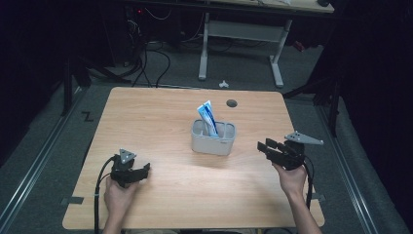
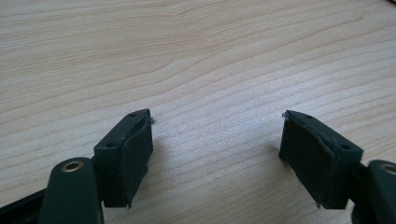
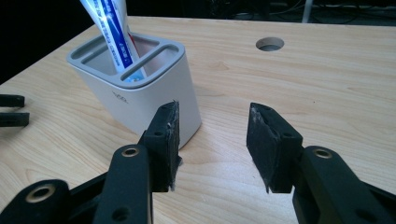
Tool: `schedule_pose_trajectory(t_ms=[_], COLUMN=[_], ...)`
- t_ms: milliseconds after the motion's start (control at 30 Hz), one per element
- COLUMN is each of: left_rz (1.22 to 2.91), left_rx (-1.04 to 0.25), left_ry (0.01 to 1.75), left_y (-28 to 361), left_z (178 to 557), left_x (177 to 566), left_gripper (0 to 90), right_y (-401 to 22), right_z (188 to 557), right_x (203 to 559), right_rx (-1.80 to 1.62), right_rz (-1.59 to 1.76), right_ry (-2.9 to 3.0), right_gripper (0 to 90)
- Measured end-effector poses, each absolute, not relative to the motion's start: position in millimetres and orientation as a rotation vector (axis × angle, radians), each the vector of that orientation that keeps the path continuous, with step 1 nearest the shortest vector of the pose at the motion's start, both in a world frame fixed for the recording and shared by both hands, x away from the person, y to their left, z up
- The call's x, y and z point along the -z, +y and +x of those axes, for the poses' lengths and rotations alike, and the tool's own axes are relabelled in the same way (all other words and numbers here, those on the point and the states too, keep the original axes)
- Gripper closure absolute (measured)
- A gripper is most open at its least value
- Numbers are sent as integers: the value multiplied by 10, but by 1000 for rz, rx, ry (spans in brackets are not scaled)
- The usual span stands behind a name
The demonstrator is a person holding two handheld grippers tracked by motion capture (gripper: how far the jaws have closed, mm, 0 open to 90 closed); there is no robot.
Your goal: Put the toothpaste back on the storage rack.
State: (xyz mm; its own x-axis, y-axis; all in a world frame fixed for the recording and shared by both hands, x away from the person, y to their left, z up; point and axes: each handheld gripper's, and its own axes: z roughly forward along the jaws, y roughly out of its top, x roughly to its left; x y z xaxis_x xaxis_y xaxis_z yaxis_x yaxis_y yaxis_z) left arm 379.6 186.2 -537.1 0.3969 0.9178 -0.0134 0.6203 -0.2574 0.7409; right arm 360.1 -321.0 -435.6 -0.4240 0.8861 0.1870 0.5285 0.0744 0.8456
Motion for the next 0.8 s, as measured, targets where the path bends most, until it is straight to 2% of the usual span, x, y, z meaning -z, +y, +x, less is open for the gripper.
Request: schedule_pose_trajectory(t_ms=[800], left_rz=[1983], left_rx=[-565], left_ry=[1311], left_y=[1862], left_z=[3796], left_x=[5370], left_gripper=[258], right_y=[-3277], right_z=[3631], right_x=[4733], right_rx=[-1185], right_rz=[1491], right_ry=[2012], right_gripper=[550])
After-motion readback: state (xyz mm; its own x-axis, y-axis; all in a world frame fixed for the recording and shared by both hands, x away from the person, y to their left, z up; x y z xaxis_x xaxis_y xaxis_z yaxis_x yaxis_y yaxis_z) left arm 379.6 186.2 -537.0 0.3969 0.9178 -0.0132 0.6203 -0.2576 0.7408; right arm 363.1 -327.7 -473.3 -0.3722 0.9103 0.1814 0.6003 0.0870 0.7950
